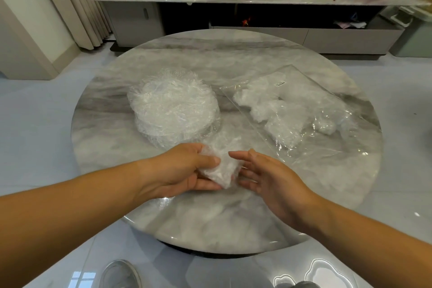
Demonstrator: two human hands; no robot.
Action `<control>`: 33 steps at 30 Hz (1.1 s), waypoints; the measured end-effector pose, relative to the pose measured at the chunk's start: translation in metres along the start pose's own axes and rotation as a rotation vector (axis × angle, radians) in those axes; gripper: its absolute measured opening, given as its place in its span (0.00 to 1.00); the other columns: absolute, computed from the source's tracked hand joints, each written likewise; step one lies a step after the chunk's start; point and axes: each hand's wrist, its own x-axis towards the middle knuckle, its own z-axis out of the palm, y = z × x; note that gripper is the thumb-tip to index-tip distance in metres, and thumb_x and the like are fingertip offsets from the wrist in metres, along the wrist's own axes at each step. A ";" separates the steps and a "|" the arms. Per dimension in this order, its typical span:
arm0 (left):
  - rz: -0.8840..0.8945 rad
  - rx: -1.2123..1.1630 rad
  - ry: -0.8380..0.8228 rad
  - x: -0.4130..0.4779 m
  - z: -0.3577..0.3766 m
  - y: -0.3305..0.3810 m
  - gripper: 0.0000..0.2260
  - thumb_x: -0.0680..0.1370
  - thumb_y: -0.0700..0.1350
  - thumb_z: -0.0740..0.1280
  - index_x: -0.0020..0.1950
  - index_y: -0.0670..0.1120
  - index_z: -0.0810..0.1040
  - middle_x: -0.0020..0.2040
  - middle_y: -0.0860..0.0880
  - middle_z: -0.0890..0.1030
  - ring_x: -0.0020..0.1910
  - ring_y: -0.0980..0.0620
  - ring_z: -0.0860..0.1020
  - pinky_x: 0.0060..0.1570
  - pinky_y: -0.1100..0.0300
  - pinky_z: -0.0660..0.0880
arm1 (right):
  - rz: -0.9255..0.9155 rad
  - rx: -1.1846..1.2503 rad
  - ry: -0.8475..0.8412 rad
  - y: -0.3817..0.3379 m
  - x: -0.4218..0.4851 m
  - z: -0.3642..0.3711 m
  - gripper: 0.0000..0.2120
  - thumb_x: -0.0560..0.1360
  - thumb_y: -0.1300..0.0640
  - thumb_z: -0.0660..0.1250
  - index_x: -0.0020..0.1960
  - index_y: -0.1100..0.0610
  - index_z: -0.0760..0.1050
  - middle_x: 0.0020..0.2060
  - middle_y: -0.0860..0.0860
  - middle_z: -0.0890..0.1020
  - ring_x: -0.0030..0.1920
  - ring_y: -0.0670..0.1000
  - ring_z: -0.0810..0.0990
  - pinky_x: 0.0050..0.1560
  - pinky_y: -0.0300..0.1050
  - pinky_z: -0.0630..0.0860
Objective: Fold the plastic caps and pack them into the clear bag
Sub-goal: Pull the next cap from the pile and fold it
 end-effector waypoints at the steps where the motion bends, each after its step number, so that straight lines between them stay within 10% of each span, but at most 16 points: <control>1: -0.015 0.007 -0.017 -0.001 0.002 -0.002 0.14 0.81 0.33 0.63 0.67 0.38 0.74 0.60 0.37 0.82 0.58 0.40 0.83 0.52 0.45 0.82 | -0.002 0.035 0.005 -0.002 0.000 0.000 0.23 0.74 0.41 0.63 0.61 0.54 0.83 0.60 0.52 0.85 0.63 0.52 0.81 0.66 0.50 0.74; 9: -0.228 0.077 -0.098 -0.006 0.004 -0.004 0.13 0.82 0.34 0.62 0.66 0.40 0.75 0.57 0.38 0.84 0.55 0.40 0.84 0.51 0.48 0.83 | -0.427 -0.598 0.014 0.004 -0.007 -0.009 0.21 0.77 0.39 0.62 0.61 0.50 0.82 0.59 0.42 0.83 0.64 0.41 0.78 0.64 0.37 0.71; 13: -0.356 -0.037 -0.133 -0.005 0.001 -0.001 0.14 0.80 0.34 0.58 0.65 0.33 0.74 0.59 0.31 0.81 0.56 0.37 0.83 0.53 0.48 0.82 | -0.848 -1.160 -0.149 0.014 -0.011 -0.014 0.21 0.83 0.46 0.60 0.66 0.58 0.78 0.59 0.50 0.81 0.60 0.53 0.77 0.63 0.51 0.73; 17: -0.336 -0.197 -0.238 -0.005 -0.004 0.003 0.23 0.78 0.42 0.55 0.71 0.33 0.69 0.67 0.32 0.75 0.65 0.34 0.76 0.68 0.41 0.72 | -0.893 -1.370 -0.223 0.011 -0.015 -0.013 0.23 0.82 0.43 0.59 0.70 0.57 0.72 0.60 0.49 0.78 0.61 0.55 0.73 0.60 0.54 0.72; 24: -0.230 -0.098 -0.177 -0.005 0.002 -0.004 0.26 0.79 0.51 0.69 0.70 0.35 0.71 0.62 0.36 0.81 0.62 0.41 0.81 0.63 0.50 0.77 | -0.785 -1.514 -0.307 0.016 -0.017 -0.013 0.36 0.82 0.37 0.56 0.82 0.55 0.51 0.68 0.48 0.73 0.70 0.51 0.67 0.68 0.50 0.65; 33: -0.128 -0.166 0.031 0.002 -0.002 -0.005 0.10 0.80 0.32 0.64 0.61 0.33 0.75 0.54 0.33 0.83 0.49 0.40 0.85 0.49 0.51 0.83 | -0.754 -1.109 -0.253 0.021 -0.020 -0.013 0.32 0.80 0.49 0.66 0.79 0.59 0.60 0.75 0.51 0.68 0.75 0.48 0.68 0.71 0.44 0.69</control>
